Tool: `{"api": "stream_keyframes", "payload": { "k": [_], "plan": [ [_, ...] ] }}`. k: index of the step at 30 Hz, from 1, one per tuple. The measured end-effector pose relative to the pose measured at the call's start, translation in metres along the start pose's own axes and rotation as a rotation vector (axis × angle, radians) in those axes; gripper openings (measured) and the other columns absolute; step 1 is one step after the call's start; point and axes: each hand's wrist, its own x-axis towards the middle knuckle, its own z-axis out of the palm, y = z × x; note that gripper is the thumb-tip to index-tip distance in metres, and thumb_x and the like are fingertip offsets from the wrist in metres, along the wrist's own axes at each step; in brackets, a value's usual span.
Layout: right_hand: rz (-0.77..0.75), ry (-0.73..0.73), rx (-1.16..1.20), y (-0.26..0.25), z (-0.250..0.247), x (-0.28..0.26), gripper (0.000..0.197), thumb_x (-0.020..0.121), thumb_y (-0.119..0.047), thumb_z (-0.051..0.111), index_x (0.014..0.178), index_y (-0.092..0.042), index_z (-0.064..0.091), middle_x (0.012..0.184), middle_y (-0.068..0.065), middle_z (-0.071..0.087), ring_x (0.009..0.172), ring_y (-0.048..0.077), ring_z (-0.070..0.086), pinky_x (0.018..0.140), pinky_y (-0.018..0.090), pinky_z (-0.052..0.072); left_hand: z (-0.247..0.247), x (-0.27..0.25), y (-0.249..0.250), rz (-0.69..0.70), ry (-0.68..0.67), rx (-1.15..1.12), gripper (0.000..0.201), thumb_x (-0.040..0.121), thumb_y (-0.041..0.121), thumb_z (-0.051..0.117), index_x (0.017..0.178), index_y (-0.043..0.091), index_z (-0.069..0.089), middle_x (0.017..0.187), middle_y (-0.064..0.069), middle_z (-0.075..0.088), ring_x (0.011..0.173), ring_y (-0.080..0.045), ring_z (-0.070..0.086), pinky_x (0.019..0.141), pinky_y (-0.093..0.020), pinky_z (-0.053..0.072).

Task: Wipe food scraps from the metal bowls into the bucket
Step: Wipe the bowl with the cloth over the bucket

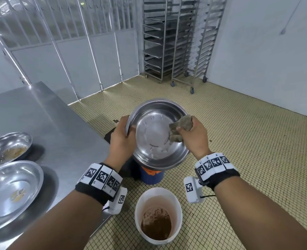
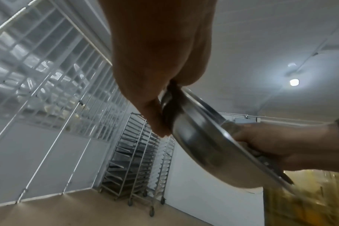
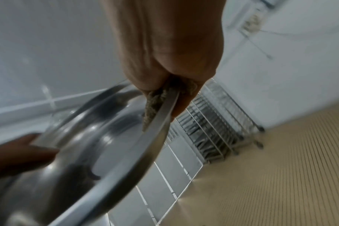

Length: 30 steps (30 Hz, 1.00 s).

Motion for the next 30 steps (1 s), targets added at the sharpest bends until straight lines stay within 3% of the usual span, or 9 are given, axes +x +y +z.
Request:
{"api": "stream_keyframes", "payload": {
  "k": [4, 7, 9, 13, 16, 20, 23, 26, 30],
  "plan": [
    [-0.157, -0.128, -0.21, -0.015, -0.011, 0.008, 0.022, 0.093, -0.021, 0.073, 0.113, -0.023, 0.062, 0.088, -0.015, 0.064, 0.075, -0.007, 0.057, 0.058, 0.004, 0.04, -0.01, 0.016, 0.005, 0.084, -0.195, 0.191, 0.023, 0.1, 0.015, 0.059, 0.109, 0.036, 0.06, 0.091, 0.018, 0.066, 0.083, 0.013, 0.061, 0.066, -0.008, 0.042],
    [-0.218, -0.181, -0.3, -0.023, -0.012, 0.009, 0.024, 0.095, -0.021, 0.07, 0.116, -0.024, 0.061, 0.089, -0.008, 0.066, 0.073, 0.008, 0.064, 0.056, 0.01, 0.042, -0.014, 0.027, 0.009, 0.101, -0.298, 0.141, 0.022, 0.104, 0.02, 0.059, 0.121, 0.03, 0.068, 0.097, 0.017, 0.073, 0.09, 0.002, 0.069, 0.076, -0.018, 0.051],
    [-0.226, -0.143, -0.27, -0.025, -0.011, 0.009, 0.024, 0.094, -0.019, 0.069, 0.116, -0.023, 0.061, 0.09, -0.003, 0.069, 0.074, 0.014, 0.067, 0.056, 0.014, 0.045, -0.012, 0.025, 0.01, 0.108, -0.273, 0.051, 0.022, 0.105, 0.018, 0.059, 0.12, 0.029, 0.071, 0.094, 0.01, 0.075, 0.087, -0.011, 0.073, 0.076, -0.029, 0.058],
    [-0.123, -0.011, -0.086, -0.022, -0.007, 0.002, 0.027, 0.093, -0.019, 0.073, 0.116, -0.023, 0.058, 0.09, -0.014, 0.062, 0.077, -0.005, 0.058, 0.057, 0.001, 0.042, -0.008, 0.018, 0.015, 0.043, -0.051, -0.137, 0.022, 0.104, 0.012, 0.058, 0.111, 0.026, 0.074, 0.083, 0.002, 0.075, 0.074, -0.021, 0.072, 0.062, -0.031, 0.055],
    [-0.046, 0.007, -0.043, -0.014, -0.004, -0.003, 0.024, 0.093, -0.017, 0.073, 0.112, -0.019, 0.059, 0.089, -0.017, 0.06, 0.078, -0.008, 0.055, 0.061, 0.0, 0.043, -0.006, 0.019, 0.017, 0.032, -0.012, -0.14, 0.022, 0.103, 0.013, 0.058, 0.114, 0.024, 0.074, 0.08, 0.007, 0.074, 0.073, -0.018, 0.071, 0.06, -0.029, 0.053],
    [-0.131, -0.031, -0.129, -0.026, -0.013, 0.011, 0.023, 0.089, -0.016, 0.073, 0.102, -0.029, 0.059, 0.087, -0.014, 0.064, 0.077, 0.0, 0.06, 0.067, 0.013, 0.05, -0.005, 0.02, 0.02, 0.1, -0.112, 0.024, 0.026, 0.102, 0.015, 0.057, 0.12, 0.028, 0.073, 0.085, 0.014, 0.072, 0.08, -0.005, 0.068, 0.068, -0.015, 0.049],
    [-0.152, -0.013, -0.099, -0.035, -0.014, 0.019, 0.023, 0.089, -0.021, 0.076, 0.107, -0.028, 0.063, 0.093, -0.011, 0.068, 0.083, 0.007, 0.066, 0.071, 0.02, 0.056, -0.006, 0.021, 0.03, 0.085, -0.108, -0.022, 0.024, 0.103, 0.015, 0.058, 0.114, 0.03, 0.074, 0.08, 0.015, 0.073, 0.074, -0.005, 0.069, 0.062, -0.017, 0.05],
    [-0.059, 0.082, 0.029, -0.027, -0.004, 0.005, 0.024, 0.091, -0.022, 0.075, 0.109, -0.023, 0.06, 0.095, -0.015, 0.064, 0.084, -0.004, 0.059, 0.066, 0.006, 0.047, -0.009, 0.024, 0.037, 0.088, 0.02, -0.116, 0.023, 0.103, 0.01, 0.055, 0.103, 0.024, 0.074, 0.068, 0.021, 0.067, 0.061, 0.001, 0.061, 0.056, -0.014, 0.046],
    [0.0, 0.088, 0.041, -0.019, 0.003, -0.003, 0.018, 0.092, -0.018, 0.072, 0.104, -0.023, 0.06, 0.094, -0.013, 0.064, 0.085, -0.003, 0.059, 0.067, 0.008, 0.047, -0.007, 0.02, 0.029, 0.093, -0.002, -0.069, 0.023, 0.104, 0.013, 0.055, 0.117, 0.018, 0.073, 0.073, 0.024, 0.067, 0.067, 0.003, 0.061, 0.061, -0.013, 0.046]
  ]
}}
